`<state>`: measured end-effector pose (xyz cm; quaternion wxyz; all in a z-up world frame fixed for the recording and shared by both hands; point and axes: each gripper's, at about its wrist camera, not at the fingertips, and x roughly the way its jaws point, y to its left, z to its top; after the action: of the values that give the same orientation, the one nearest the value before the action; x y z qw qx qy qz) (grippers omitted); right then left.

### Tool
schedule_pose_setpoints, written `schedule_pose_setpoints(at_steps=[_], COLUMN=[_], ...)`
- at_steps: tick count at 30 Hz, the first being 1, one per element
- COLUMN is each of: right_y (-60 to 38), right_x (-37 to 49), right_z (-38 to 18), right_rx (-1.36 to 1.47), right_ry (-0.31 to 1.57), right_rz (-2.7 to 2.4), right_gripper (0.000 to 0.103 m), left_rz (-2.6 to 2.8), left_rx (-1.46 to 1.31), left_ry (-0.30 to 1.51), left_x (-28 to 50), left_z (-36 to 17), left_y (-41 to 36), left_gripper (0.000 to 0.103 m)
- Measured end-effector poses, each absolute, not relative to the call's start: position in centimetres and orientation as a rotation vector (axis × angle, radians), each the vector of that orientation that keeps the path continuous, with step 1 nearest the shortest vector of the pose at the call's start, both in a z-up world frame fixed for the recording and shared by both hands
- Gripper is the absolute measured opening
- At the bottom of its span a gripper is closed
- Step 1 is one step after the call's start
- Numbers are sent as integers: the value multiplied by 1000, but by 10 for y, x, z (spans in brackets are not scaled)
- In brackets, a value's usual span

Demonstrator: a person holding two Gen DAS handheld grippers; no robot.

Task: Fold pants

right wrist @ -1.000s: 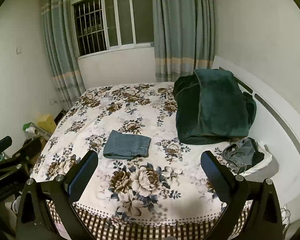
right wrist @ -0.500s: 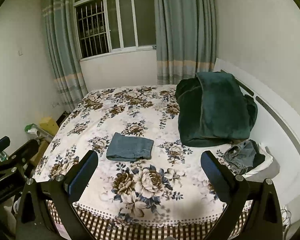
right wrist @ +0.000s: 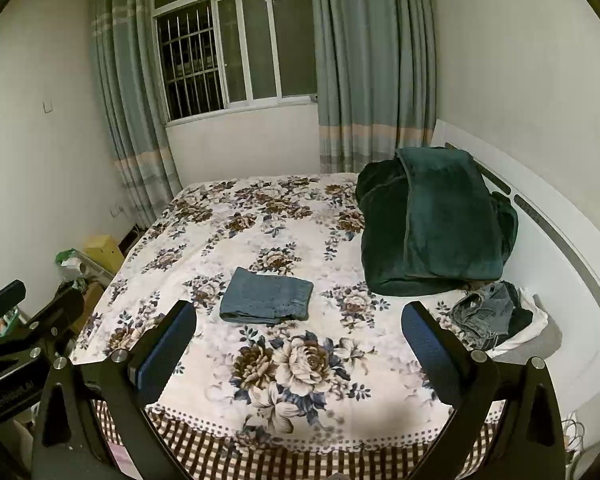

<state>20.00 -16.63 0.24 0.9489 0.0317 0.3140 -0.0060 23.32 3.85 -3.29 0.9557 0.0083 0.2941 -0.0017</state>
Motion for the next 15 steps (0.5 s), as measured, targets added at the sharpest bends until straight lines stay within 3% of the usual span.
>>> schedule_pose_setpoints(at_steps=[15], right_y=[-164], right_x=[194], right_z=[5], right_rx=[69], right_ry=[632], right_rz=[-14], right_gripper=[103], left_rz=[-2], left_rx=[14], left_ry=[588], left_x=[225], left_z=[-26], left_y=[30], left_gripper=[103])
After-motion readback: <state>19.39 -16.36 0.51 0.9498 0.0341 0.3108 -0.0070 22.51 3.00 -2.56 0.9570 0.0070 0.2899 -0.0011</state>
